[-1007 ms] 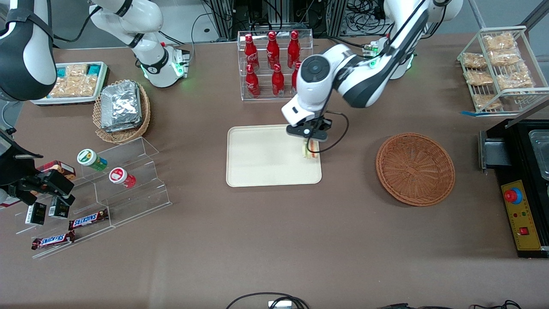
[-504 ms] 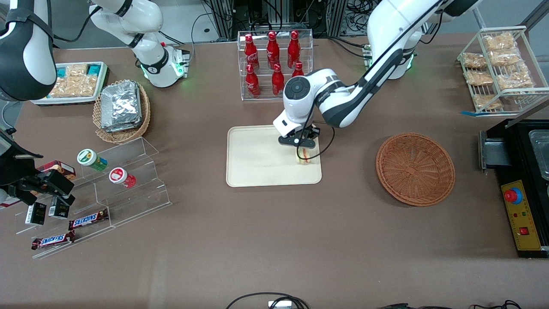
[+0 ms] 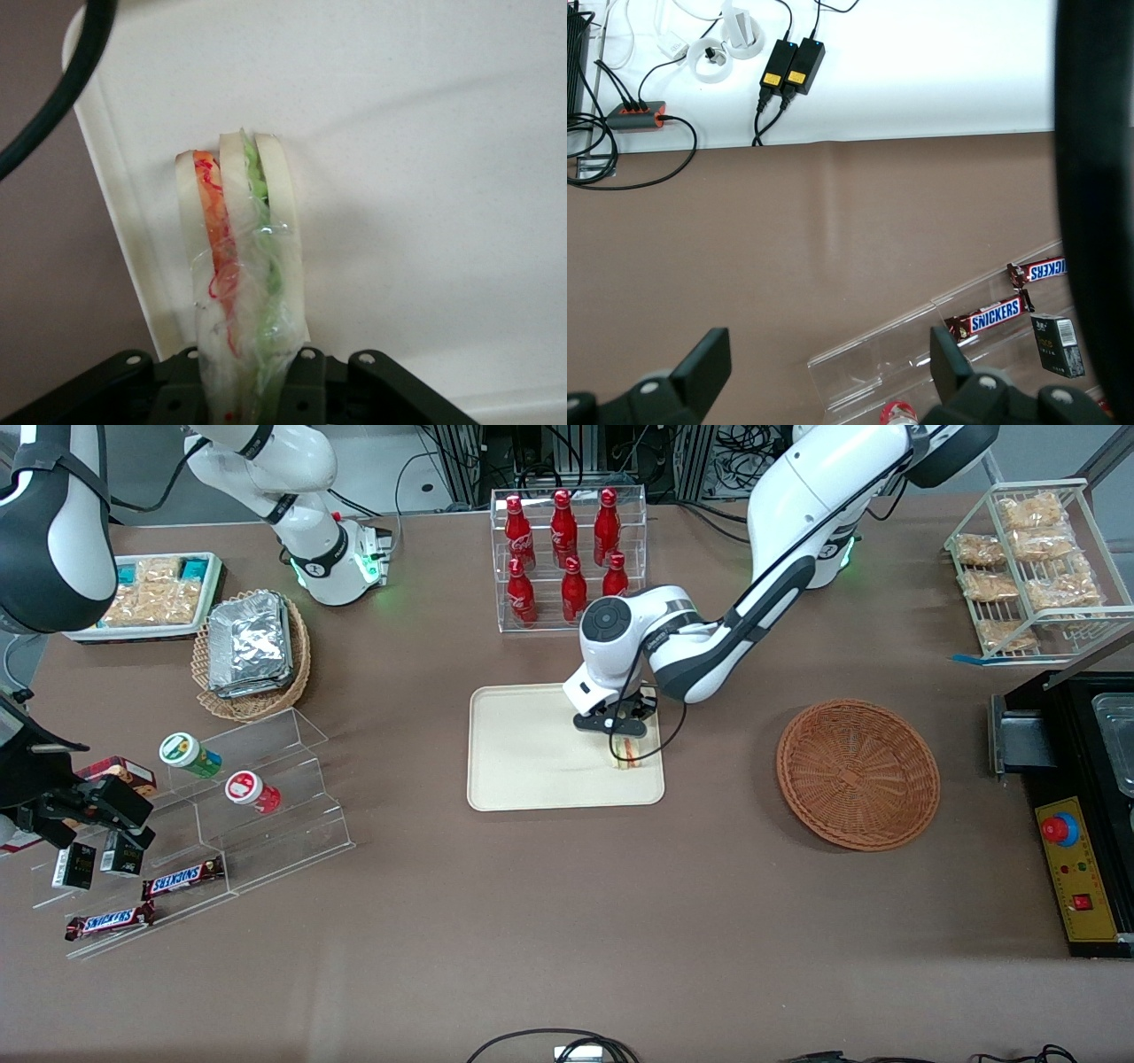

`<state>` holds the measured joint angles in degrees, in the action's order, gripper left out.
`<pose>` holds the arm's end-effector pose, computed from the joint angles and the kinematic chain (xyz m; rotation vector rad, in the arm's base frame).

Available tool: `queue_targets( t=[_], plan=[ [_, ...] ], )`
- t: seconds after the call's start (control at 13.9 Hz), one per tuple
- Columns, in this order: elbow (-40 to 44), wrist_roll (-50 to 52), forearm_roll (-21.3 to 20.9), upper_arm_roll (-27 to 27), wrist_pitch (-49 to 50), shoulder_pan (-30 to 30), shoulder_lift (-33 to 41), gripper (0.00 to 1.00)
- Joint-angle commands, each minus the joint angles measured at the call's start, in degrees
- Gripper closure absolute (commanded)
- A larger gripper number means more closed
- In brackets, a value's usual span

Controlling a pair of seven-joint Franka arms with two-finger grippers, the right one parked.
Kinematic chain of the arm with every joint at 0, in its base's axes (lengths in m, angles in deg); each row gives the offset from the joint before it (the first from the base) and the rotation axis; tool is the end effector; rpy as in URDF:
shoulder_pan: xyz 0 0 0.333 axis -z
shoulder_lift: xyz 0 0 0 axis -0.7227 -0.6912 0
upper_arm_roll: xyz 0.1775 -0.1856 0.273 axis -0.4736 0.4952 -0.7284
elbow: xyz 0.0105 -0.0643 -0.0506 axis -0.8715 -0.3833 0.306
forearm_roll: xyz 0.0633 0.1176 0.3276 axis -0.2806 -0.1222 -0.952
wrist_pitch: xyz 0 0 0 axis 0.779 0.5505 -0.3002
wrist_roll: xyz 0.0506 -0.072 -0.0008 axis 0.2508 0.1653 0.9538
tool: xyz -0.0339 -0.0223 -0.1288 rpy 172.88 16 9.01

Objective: Place sandwich from basket to tray
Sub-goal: 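Lower the sandwich onto the tray and open the left gripper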

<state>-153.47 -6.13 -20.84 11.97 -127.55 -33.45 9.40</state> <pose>0.4102 -0.4301 0.2617 -3.0180 0.3104 0.0511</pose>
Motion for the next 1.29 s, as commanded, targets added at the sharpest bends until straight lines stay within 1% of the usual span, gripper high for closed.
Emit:
queue_targets(
  t=[0.0, 0.07, 0.14, 0.36, 0.5, 0.65, 0.79, 1.22],
  plan=[
    [1.38, 2.28, -2.37, -0.44, 0.47, 1.59, -0.70, 0.16],
    [1.47, 2.28, -2.73, -0.44, 0.56, 1.50, -0.70, 0.03],
    [1.47, 2.36, -2.73, -0.44, 0.65, 1.41, -0.43, 0.01],
    [2.69, 2.63, -1.94, -0.36, 1.17, 0.71, 1.49, 0.01],
    [4.01, 2.54, -1.33, -0.36, 1.87, -1.13, 3.51, 0.01],
    [6.29, 2.19, 1.47, -0.27, 5.81, -3.06, 6.06, 0.01],
    [10.24, 2.01, 3.85, -0.18, 10.12, -6.13, 7.04, 0.01],
    [22.37, 2.28, 5.18, -0.36, 23.92, -12.20, 7.48, 0.01]
  ],
)
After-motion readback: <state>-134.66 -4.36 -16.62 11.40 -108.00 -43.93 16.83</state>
